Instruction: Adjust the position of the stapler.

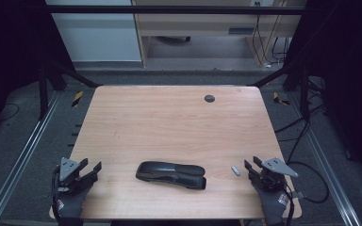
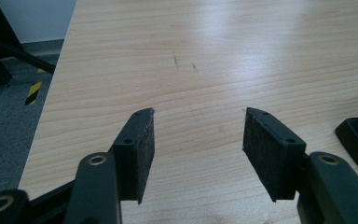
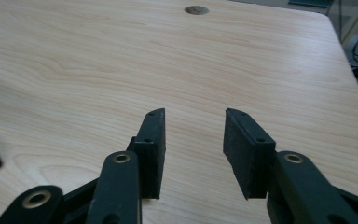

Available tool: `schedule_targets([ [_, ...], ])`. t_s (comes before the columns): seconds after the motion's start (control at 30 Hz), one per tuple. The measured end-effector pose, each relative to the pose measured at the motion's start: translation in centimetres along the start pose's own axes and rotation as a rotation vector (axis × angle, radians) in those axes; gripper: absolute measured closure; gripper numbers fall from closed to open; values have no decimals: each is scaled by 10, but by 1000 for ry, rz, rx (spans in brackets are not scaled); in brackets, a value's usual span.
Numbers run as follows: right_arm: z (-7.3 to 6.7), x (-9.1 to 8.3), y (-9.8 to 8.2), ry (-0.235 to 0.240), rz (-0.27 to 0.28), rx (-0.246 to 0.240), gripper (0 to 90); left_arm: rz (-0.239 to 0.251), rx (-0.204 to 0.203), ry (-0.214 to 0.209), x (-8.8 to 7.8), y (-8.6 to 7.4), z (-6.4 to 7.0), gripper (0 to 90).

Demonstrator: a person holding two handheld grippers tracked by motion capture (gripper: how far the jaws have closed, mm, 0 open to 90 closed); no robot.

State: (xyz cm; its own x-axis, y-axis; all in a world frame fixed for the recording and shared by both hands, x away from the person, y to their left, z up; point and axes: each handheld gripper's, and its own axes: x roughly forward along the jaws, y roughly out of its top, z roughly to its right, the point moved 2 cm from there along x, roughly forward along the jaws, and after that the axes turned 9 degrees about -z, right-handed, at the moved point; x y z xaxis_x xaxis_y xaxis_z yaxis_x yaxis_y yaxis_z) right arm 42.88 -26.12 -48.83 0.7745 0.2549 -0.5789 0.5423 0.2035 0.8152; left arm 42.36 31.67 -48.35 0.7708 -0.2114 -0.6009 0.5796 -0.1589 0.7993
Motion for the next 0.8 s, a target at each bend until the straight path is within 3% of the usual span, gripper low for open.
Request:
schedule_targets([
  [0.27,-13,-1,9,51,14,-34,613,12,0,-30,-2,5,8,490],
  [0.5,-21,0,14,67,10,-53,631,18,44,-54,-6,11,17,584],
  [0.57,-23,1,14,69,9,-66,638,21,40,-66,-7,12,21,616],
  [0.8,-29,3,17,83,9,-77,661,8,67,-60,-7,17,30,709],
])
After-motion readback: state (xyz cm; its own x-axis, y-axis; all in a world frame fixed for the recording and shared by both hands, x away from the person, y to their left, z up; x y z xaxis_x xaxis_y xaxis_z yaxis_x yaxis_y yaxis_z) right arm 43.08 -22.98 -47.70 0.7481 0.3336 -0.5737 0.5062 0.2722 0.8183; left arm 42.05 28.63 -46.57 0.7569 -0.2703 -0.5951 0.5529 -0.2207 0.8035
